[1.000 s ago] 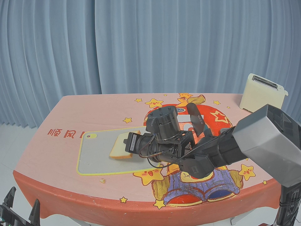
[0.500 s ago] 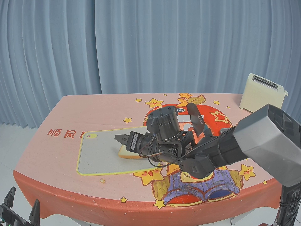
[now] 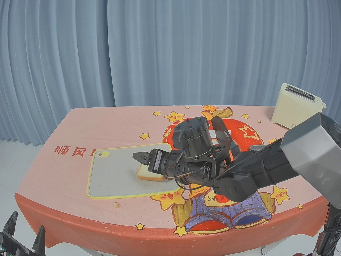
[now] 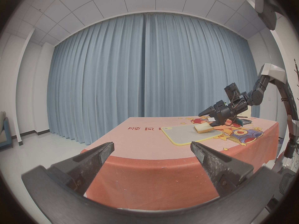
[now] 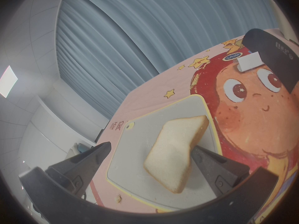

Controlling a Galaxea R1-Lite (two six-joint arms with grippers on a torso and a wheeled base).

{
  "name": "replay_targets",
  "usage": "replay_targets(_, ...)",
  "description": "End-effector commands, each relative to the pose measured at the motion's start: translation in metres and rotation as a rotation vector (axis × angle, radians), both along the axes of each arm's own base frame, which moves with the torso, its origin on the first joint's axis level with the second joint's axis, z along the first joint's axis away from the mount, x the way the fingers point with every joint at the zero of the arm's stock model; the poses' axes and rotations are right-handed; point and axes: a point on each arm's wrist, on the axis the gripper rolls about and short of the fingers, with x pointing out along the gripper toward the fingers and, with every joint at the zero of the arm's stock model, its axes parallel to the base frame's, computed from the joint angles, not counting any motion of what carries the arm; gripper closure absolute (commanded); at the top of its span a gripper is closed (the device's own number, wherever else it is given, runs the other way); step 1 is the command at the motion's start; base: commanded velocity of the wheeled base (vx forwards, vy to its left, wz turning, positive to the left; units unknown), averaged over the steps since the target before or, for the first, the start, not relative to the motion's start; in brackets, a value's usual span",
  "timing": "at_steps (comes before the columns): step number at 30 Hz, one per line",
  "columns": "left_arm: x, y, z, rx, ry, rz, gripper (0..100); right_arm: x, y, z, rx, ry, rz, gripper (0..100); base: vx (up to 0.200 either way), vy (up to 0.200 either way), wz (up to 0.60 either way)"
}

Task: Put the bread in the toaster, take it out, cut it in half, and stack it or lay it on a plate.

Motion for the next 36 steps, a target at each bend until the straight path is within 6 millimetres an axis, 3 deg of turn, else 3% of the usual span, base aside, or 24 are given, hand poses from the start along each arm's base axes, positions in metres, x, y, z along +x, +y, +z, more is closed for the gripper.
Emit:
replay_targets(1, 0.001, 0.000, -0.005, 0.000, 0.017, 0.001, 0, -0.008, -0.008, 0.017, -0.010, 0.003, 0.004, 0, 0.000, 0.000, 0.00)
replay_targets(24, 0.001, 0.000, -0.005, 0.000, 0.018, 0.001, 0, -0.029, -0.037, 0.049, -0.047, -0.024, -0.013, 0, 0.000, 0.000, 0.00)
replay_targets(36, 0.001, 0.000, -0.005, -0.001, 0.020, 0.001, 0, -0.056, -0.076, 0.081, -0.016, -0.081, -0.033, 0, 0.000, 0.000, 0.00)
